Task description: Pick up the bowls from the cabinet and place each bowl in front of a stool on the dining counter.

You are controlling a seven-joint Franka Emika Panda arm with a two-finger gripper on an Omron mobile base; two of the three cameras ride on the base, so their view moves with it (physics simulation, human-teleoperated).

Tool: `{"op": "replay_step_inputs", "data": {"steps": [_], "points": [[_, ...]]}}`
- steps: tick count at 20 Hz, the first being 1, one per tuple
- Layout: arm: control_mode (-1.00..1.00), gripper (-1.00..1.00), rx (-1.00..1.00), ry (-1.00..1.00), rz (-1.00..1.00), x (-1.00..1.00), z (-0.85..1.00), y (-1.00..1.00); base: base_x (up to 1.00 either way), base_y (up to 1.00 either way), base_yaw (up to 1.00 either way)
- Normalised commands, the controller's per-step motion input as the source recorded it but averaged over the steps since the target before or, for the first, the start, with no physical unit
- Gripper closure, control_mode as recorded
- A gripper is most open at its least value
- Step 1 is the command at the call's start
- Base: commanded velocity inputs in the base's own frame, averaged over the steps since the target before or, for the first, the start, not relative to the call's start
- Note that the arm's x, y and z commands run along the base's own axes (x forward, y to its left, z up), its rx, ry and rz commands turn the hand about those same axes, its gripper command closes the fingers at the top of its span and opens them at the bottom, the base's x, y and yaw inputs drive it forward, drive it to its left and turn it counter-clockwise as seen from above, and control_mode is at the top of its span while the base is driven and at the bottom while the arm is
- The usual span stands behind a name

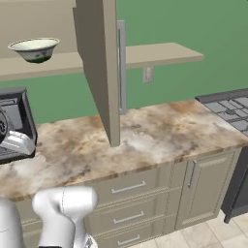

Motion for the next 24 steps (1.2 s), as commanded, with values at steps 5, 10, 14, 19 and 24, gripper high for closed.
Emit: {"op": "replay_step_inputs", "data": {"steps": [5, 10, 14, 19, 24], "points": [[-1.00, -1.00, 0.13, -0.14, -0.48, 0.00, 0.73, 0.06, 0.00, 0.00, 0.00], [-1.00, -1.00, 0.59, -0.46, -0.68, 0.00, 0.04, 0.07, 0.00, 0.00, 0.00], [-1.00, -1.00, 0.78, -0.51, -0.70, 0.00, 0.01, 0.00, 0.00, 0.00, 0.00], [-1.00, -1.00, 0.66, -0.50, -0.47, 0.00, 0.40, 0.00, 0.00, 0.00, 0.00], [-1.00, -1.00, 0.51, 0.07, -0.20, 0.07, 0.97, 0.00, 0.00, 0.00, 0.00]]}}
